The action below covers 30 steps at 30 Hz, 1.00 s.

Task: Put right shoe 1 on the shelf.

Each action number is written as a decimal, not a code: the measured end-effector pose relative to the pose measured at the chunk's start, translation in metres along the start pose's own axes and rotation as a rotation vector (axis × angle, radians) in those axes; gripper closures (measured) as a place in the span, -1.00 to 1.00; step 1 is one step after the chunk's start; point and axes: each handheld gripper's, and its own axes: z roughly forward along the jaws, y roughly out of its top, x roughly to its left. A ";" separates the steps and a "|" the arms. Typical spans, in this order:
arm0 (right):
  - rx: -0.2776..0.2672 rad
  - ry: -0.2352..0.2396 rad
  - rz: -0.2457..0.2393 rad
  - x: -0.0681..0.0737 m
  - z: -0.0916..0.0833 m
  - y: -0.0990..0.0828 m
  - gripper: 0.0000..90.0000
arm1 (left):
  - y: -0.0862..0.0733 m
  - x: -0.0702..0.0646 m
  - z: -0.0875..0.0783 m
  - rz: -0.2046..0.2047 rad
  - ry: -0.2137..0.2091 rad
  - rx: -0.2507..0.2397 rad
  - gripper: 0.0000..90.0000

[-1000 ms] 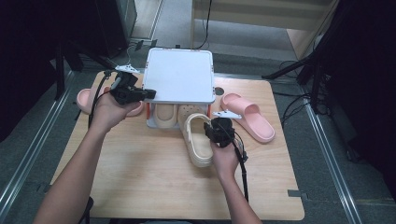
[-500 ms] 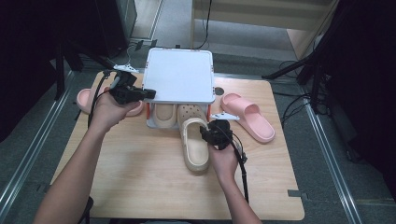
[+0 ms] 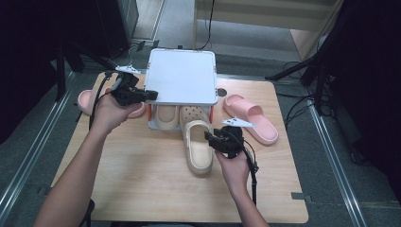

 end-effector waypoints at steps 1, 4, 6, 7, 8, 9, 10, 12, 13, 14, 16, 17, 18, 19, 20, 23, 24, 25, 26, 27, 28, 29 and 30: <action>-0.005 0.005 0.000 0.001 -0.005 -0.002 0.31 | 0.000 0.000 0.000 0.000 0.000 0.000 0.94; -0.008 0.017 -0.020 0.005 -0.014 -0.008 0.40 | 0.000 0.000 0.000 0.001 0.000 0.000 0.94; -0.003 0.027 -0.039 0.009 -0.021 -0.017 0.48 | 0.000 0.000 0.000 0.001 0.000 0.000 0.94; -0.004 0.027 -0.043 0.010 -0.024 -0.020 0.53 | 0.000 0.000 0.000 0.002 0.000 0.000 0.94; -0.002 0.035 -0.045 0.011 -0.026 -0.025 0.57 | 0.000 0.000 0.000 0.001 0.000 0.000 0.94; -0.002 0.039 -0.046 0.013 -0.028 -0.029 0.61 | 0.000 0.000 0.000 0.003 0.001 0.000 0.94; 0.002 0.041 -0.048 0.014 -0.030 -0.033 0.65 | 0.000 0.000 0.000 0.005 0.002 0.001 0.94; 0.008 0.053 -0.043 0.016 -0.033 -0.040 0.71 | 0.000 -0.001 0.000 0.007 0.006 -0.001 0.94; 0.008 0.054 -0.044 0.017 -0.034 -0.042 0.74 | 0.000 -0.001 0.000 0.008 0.007 -0.001 0.94; 0.012 0.059 -0.046 0.018 -0.035 -0.044 0.76 | 0.000 -0.001 0.000 0.009 0.008 -0.001 0.94; 0.016 0.065 -0.057 0.020 -0.037 -0.049 0.81 | 0.000 -0.001 0.000 0.009 0.006 -0.001 0.94; 0.019 0.065 -0.063 0.021 -0.037 -0.051 0.83 | 0.000 -0.001 0.000 0.009 0.005 0.000 0.94; 0.022 0.067 -0.067 0.022 -0.038 -0.053 0.86 | 0.000 -0.001 0.000 0.009 0.007 0.001 0.94; 0.026 0.064 -0.070 0.023 -0.038 -0.056 0.90 | 0.000 -0.001 0.000 0.009 0.006 0.001 0.94; 0.030 0.069 -0.064 0.023 -0.038 -0.058 0.92 | 0.000 -0.001 0.000 0.010 0.007 0.002 0.94; 0.056 0.089 -0.055 0.025 -0.036 -0.069 1.00 | 0.000 -0.001 0.000 0.010 0.004 0.001 0.94; 0.066 0.091 -0.057 0.026 -0.035 -0.071 1.00 | 0.000 -0.001 0.000 0.010 0.003 0.002 0.94; 0.084 0.097 -0.063 0.028 -0.033 -0.076 1.00 | 0.000 -0.001 0.000 0.011 0.003 0.002 0.94; 0.092 0.097 -0.066 0.029 -0.032 -0.078 1.00 | 0.000 -0.001 0.000 0.011 0.004 0.000 0.94; 0.101 0.099 -0.071 0.031 -0.031 -0.081 1.00 | 0.000 -0.001 0.000 0.011 0.003 0.000 0.94; 0.110 0.099 -0.075 0.031 -0.030 -0.083 1.00 | 0.000 0.000 0.000 0.011 0.001 0.001 0.94; 0.117 0.103 -0.087 0.033 -0.028 -0.085 1.00 | 0.000 0.000 0.000 0.010 0.000 0.002 0.94; 0.124 0.103 -0.100 0.033 -0.027 -0.087 1.00 | 0.000 0.000 0.000 0.008 -0.001 0.002 0.94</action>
